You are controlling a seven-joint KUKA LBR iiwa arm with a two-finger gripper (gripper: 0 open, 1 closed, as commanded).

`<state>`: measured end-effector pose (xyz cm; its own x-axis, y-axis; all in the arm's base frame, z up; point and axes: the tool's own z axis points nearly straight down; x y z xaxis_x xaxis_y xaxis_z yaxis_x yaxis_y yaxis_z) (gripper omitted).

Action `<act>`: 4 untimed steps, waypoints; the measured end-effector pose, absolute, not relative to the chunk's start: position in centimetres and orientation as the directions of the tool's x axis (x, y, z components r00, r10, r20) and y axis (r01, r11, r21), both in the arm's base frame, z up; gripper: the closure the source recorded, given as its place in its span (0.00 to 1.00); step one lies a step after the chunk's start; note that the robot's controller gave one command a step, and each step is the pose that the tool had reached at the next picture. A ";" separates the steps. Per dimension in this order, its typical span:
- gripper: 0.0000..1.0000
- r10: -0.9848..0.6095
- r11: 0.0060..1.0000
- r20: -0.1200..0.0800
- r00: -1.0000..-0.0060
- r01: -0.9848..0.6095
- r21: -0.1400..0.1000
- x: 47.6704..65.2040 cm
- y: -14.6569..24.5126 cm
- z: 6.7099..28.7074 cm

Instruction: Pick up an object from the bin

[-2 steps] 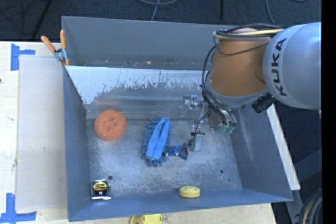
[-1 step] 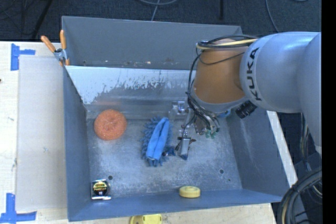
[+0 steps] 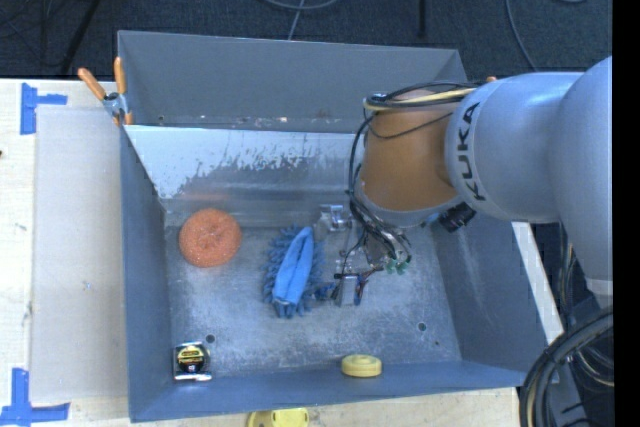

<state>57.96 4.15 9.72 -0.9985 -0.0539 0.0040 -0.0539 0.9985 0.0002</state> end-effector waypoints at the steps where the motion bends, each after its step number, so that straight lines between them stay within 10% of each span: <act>1: 0.00 0.048 0.999 0.000 -0.999 0.048 -0.002 58.5 5.3 8.3; 2: 0.00 0.016 1.000 -0.009 -1.000 0.016 -0.001 57.7 6.0 7.7; 3: 1.00 -0.241 0.971 -0.002 -0.971 -0.241 0.002 58.6 7.3 7.1; 4: 1.00 -0.240 0.971 -0.002 -0.971 -0.240 0.002 58.6 7.3 7.1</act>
Offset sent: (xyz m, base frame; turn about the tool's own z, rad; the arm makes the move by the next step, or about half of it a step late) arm -0.0129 0.0227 -0.0272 0.0292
